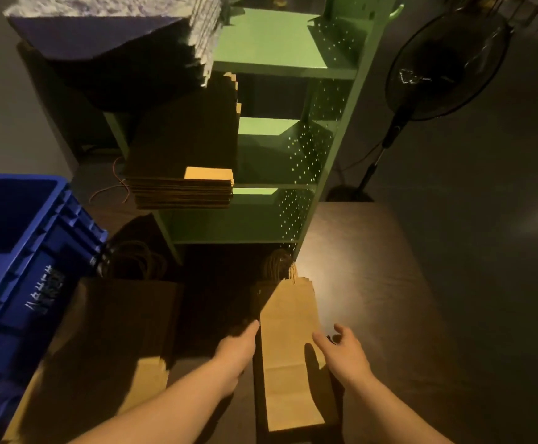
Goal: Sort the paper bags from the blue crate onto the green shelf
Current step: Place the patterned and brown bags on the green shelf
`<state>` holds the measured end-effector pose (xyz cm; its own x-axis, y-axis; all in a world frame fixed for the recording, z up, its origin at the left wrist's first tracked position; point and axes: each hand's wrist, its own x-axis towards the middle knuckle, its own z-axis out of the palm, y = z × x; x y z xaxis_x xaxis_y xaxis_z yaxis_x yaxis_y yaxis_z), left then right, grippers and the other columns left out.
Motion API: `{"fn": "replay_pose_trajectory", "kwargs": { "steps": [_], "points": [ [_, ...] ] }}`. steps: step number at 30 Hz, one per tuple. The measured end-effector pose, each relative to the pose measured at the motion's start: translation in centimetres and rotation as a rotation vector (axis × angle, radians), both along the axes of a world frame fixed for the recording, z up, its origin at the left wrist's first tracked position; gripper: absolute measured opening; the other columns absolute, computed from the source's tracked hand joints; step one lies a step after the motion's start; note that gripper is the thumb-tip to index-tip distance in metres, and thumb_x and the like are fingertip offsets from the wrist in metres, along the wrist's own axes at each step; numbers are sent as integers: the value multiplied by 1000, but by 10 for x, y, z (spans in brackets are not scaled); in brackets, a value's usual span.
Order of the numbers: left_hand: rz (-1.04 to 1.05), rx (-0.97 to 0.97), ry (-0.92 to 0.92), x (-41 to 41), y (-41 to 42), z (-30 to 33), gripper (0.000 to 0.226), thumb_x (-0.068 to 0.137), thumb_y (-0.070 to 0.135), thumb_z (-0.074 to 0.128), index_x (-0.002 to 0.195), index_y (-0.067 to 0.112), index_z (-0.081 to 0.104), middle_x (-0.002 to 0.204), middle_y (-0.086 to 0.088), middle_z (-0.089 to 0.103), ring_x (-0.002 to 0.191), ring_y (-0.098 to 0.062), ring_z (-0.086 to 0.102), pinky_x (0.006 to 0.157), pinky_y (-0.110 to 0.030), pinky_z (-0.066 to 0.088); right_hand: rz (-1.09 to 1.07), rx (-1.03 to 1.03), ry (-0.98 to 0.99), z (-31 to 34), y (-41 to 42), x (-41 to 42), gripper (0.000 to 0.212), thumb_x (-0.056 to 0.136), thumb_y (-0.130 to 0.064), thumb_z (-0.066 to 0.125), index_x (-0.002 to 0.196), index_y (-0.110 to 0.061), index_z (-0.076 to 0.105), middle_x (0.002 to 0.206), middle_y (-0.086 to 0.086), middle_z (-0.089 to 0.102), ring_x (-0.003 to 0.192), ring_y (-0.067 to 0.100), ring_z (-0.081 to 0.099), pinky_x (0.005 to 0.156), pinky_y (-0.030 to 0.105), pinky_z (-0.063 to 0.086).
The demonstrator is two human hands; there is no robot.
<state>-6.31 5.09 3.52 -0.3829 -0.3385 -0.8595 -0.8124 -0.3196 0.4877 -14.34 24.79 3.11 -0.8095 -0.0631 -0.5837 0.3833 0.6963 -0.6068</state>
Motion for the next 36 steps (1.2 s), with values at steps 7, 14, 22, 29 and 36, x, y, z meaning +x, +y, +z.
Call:
{"fn": "replay_pose_trajectory", "kwargs": {
  "steps": [7,14,22,29,36],
  "points": [
    [-122,-17,46,0,13,-21,71,85,77,57,135,27,60,119,-1,70,111,-23,64,106,-46,51,-53,-100,-176,-7,-4,-3,75,96,-55,59,156,-16,35,154,7,47,135,29,51,102,40,48],
    [-314,-99,40,3,13,-5,75,97,38,68,161,25,29,148,-3,55,131,-25,56,109,-45,47,-147,-205,-330,-14,-17,-6,57,90,-54,69,129,-15,56,112,1,64,103,21,61,94,41,51],
    [-305,-85,65,1,19,-10,28,100,35,64,128,31,61,112,8,72,104,-15,68,98,-46,57,-48,-242,-244,-19,-23,8,47,86,-53,74,122,-25,61,108,-6,71,95,13,69,71,25,56],
    [-121,34,78,10,26,-14,54,95,47,68,142,27,51,122,0,71,107,-23,70,95,-48,59,29,-287,-18,-11,-28,29,33,89,-41,74,118,-36,58,108,-17,69,99,5,67,77,19,55],
    [-117,-59,194,14,22,-7,124,48,100,64,144,23,49,139,0,63,127,-26,60,110,-52,47,-46,-581,-90,21,-14,34,39,84,-25,82,119,-29,65,110,-1,76,103,23,74,93,49,59]
  ]
}}
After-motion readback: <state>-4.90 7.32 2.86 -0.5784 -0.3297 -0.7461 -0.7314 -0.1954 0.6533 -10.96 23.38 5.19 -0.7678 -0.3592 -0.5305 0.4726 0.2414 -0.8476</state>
